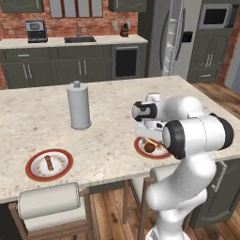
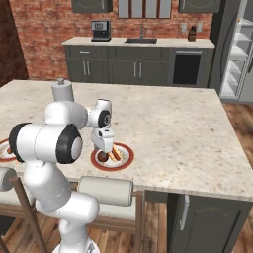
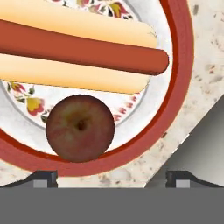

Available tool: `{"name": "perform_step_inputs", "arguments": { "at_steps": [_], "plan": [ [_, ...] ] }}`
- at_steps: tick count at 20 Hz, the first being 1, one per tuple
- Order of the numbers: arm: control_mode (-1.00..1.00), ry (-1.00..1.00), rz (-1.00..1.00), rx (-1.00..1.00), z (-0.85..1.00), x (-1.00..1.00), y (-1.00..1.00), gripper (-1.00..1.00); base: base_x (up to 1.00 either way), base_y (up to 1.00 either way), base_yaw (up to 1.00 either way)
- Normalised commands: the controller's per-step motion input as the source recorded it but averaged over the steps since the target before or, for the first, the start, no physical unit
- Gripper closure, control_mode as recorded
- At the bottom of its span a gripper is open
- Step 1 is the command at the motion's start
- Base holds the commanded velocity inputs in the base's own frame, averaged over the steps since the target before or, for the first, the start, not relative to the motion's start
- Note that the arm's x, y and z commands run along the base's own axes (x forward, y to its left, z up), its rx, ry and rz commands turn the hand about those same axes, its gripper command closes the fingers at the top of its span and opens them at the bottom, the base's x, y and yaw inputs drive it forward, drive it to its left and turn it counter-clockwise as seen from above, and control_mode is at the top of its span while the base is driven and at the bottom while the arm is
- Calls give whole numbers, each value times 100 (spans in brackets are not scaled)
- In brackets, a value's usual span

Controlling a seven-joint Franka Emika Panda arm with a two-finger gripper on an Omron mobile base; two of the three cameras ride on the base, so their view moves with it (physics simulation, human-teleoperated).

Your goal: Pick up the tangerine and apple from the fridge and place one fruit on each plate on the dining counter.

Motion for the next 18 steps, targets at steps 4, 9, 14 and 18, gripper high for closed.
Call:
{"name": "perform_step_inputs", "arguments": {
  "at_steps": [4, 9, 14, 18],
  "plan": [
    [-100, 0, -2, 0, 81, -75, -1, -100, 0, 0, 0],
    [-100, 0, -1, 4, 77, -100, -8, -100, 0, 0, 0],
    [-100, -4, 2, 1, 70, -100, -4, -100, 0, 0, 0],
    [-100, -14, 18, -2, 65, -100, 0, -100, 0, 0, 0]
  ]
}}
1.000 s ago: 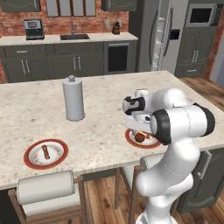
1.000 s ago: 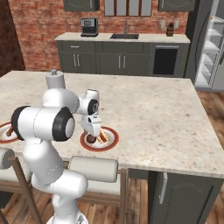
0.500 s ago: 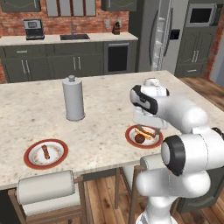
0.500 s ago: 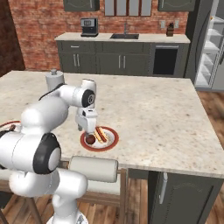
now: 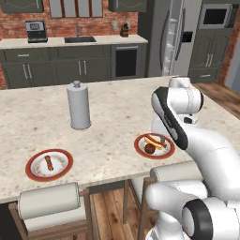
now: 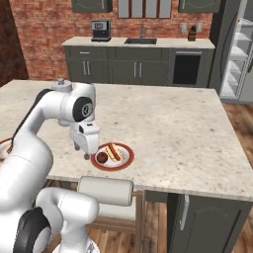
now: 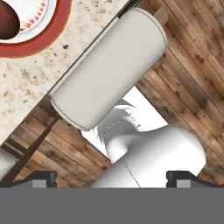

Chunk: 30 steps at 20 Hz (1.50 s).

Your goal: Pick up the tangerine and apple from the fridge and place one fruit on each plate on the dining counter.

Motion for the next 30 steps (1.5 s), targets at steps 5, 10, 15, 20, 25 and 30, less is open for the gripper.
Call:
{"name": "perform_step_inputs", "arguments": {
  "at_steps": [5, 10, 15, 20, 25, 30],
  "plan": [
    [-100, -28, 26, 0, 34, -100, 0, -100, 0, 0, 0],
    [-100, -40, 26, 0, 45, -96, 0, -100, 0, 0, 0],
    [-100, -25, 22, 2, 89, -33, 4, -100, 0, 0, 0],
    [-100, -29, 15, 3, 46, 0, 4, -100, 0, 0, 0],
    [-100, -46, 8, 0, 4, -4, 0, -100, 0, 0, 0],
    [-100, -13, 3, 0, 0, -1, 0, -100, 0, 0, 0]
  ]
}}
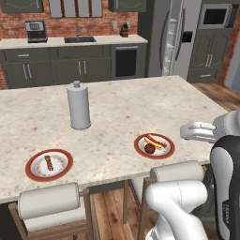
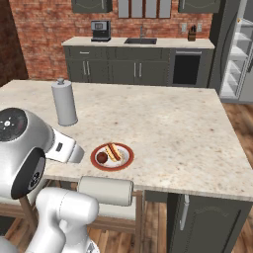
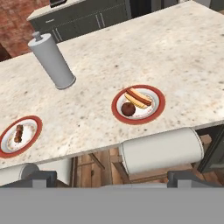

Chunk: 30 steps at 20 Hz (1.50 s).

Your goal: Pick up the tangerine and apple from the fridge and place one fruit on each plate on the dining counter.

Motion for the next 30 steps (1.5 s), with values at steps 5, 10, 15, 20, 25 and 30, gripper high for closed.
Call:
{"name": "perform_step_inputs", "arguments": {
  "at_steps": [5, 10, 15, 20, 25, 30],
  "plan": [
    [-100, 0, 0, 0, 0, 0, 0, -100, 0, 0, 0],
    [100, 0, 0, 0, 0, 0, 0, -100, -18, -26, 0],
    [100, 0, 0, 0, 0, 0, 0, -100, -31, -100, -2],
    [100, 0, 0, 0, 0, 0, 0, -100, -10, -100, -1],
    [100, 0, 0, 0, 0, 0, 0, -100, -3, -100, -5],
    [100, 0, 0, 0, 0, 0, 0, -100, 26, -100, -2]
  ]
}}
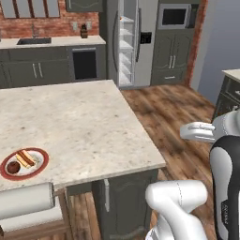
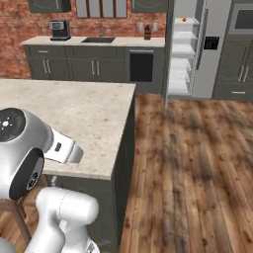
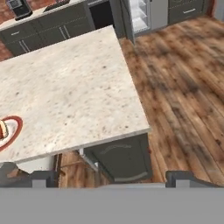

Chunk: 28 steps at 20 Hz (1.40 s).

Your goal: Pick up the tangerine and apple from the fridge and place one fruit on each plate on the dining counter.

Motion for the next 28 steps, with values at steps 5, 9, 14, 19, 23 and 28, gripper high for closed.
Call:
{"name": "perform_step_inputs", "arguments": {
  "at_steps": [5, 9, 14, 19, 23, 28],
  "plan": [
    [100, 0, 0, 0, 0, 0, 0, -100, 69, -100, 5],
    [100, 0, 0, 0, 0, 0, 0, -100, 97, -100, 12],
    [100, 0, 0, 0, 0, 0, 0, -100, 100, -100, 24],
    [100, 0, 0, 0, 0, 0, 0, -100, 68, -100, 24],
    [100, 0, 0, 0, 0, 0, 0, -100, -60, -100, -4],
    [100, 0, 0, 0, 0, 0, 0, -100, 36, -97, -21]
  ]
}}
